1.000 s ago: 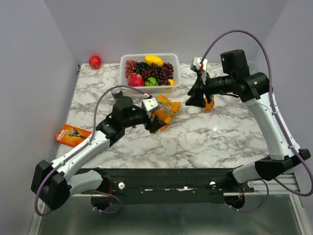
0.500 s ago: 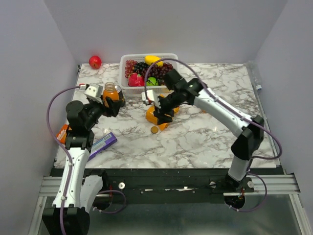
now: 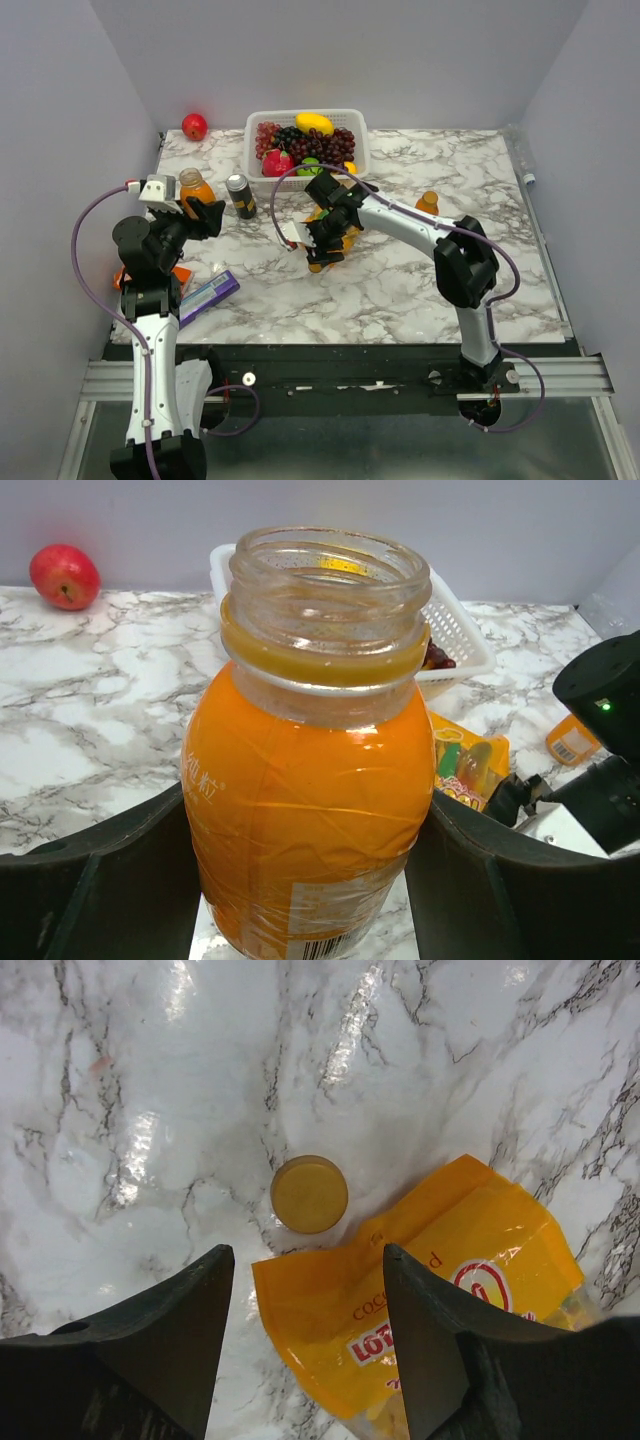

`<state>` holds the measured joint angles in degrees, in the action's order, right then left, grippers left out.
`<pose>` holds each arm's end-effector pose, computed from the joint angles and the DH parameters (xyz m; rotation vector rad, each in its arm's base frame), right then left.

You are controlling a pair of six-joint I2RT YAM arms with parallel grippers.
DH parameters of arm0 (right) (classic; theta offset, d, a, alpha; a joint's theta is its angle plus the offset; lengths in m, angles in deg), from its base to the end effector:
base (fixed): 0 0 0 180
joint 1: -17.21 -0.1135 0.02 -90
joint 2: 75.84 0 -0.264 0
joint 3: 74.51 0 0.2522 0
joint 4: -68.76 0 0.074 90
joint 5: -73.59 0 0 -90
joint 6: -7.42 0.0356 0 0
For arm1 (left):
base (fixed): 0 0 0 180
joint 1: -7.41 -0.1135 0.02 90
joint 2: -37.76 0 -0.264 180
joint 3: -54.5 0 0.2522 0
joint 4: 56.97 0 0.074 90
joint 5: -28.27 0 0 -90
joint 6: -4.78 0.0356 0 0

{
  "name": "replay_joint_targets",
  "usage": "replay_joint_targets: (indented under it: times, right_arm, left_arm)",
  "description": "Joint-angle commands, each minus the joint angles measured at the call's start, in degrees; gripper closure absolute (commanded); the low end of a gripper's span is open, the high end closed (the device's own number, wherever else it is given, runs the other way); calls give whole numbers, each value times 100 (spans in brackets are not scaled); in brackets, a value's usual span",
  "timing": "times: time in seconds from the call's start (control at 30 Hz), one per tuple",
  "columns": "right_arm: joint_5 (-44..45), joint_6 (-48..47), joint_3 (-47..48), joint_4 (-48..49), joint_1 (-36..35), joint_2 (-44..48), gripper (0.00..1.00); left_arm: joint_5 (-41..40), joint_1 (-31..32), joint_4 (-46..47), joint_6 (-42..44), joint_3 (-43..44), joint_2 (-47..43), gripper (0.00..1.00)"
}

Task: Screw on the bottle caps

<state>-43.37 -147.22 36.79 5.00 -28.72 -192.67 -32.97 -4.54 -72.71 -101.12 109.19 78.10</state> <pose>0.2858 0.3184 0.2259 -2.2530 1.4192 0.5502 0.1682 0.0181 0.3443 0.0035 1.6105 -0.4529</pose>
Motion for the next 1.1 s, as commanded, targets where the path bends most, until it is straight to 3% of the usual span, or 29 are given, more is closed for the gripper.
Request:
replay_joint_targets:
  times: [0.0,0.53,1.07]
  right_arm:
    - [253,-339,63,307,-65,-322,31]
    - [640,-470,-94,438,-232,-779,31]
    - [674,-444,-94,394,-232,-999,42]
  left_arm:
    - [130,-36,-206,-71,152,-52,100]
    - [183,-36,-66,-124,47,71,100]
    - [210,-45,-5,-89,-32,150,100]
